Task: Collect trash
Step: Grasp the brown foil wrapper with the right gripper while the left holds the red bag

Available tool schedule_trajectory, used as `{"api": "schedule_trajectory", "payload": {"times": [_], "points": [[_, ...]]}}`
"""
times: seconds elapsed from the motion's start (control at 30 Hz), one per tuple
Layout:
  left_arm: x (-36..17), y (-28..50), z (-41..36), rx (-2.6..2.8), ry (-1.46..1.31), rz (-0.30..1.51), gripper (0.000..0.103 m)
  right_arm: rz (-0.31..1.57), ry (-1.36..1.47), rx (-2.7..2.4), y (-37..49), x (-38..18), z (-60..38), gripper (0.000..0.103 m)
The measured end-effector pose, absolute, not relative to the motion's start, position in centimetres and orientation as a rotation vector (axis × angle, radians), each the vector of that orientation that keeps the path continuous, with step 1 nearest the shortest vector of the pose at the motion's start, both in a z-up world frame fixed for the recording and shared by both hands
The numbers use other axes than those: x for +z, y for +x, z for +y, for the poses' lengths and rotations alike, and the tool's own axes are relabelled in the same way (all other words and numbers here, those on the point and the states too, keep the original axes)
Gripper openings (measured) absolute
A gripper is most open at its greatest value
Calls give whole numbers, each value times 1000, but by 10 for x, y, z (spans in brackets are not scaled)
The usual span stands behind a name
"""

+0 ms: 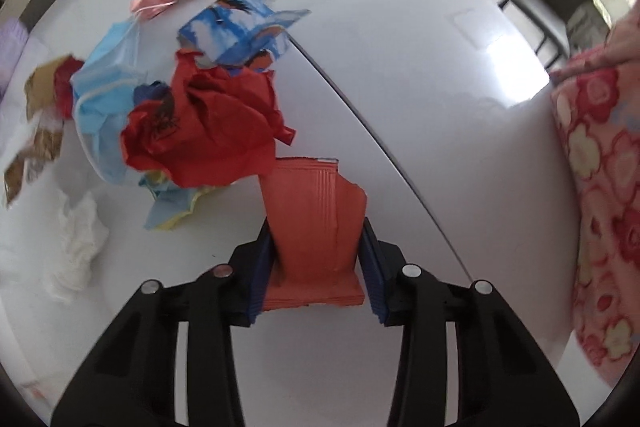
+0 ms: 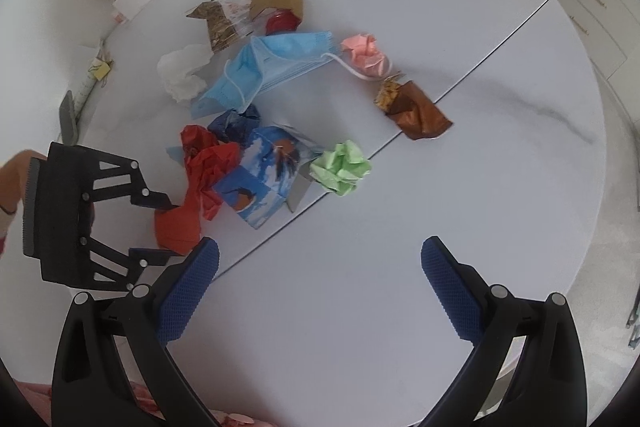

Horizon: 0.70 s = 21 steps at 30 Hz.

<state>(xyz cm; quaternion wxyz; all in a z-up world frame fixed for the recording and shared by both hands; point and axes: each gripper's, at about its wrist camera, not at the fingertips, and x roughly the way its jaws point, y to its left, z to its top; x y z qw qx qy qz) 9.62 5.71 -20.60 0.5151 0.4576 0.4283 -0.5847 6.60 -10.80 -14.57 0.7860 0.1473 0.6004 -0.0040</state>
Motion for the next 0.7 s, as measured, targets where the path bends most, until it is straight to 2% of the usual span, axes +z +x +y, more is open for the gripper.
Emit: {"api": "schedule_trajectory", "payload": {"times": [0.23,0.33,0.7], "points": [[-202,111,75,-1313,884,1109,36,1281,306,-14,77,-155,-112,100],[-200,118,82,-1263,793,1138,36,1277,235,-6,82,-158,-118,94],[-153,112,111,-960,312,1185,36,1275,11,31,136,-177,-166,88]]}}
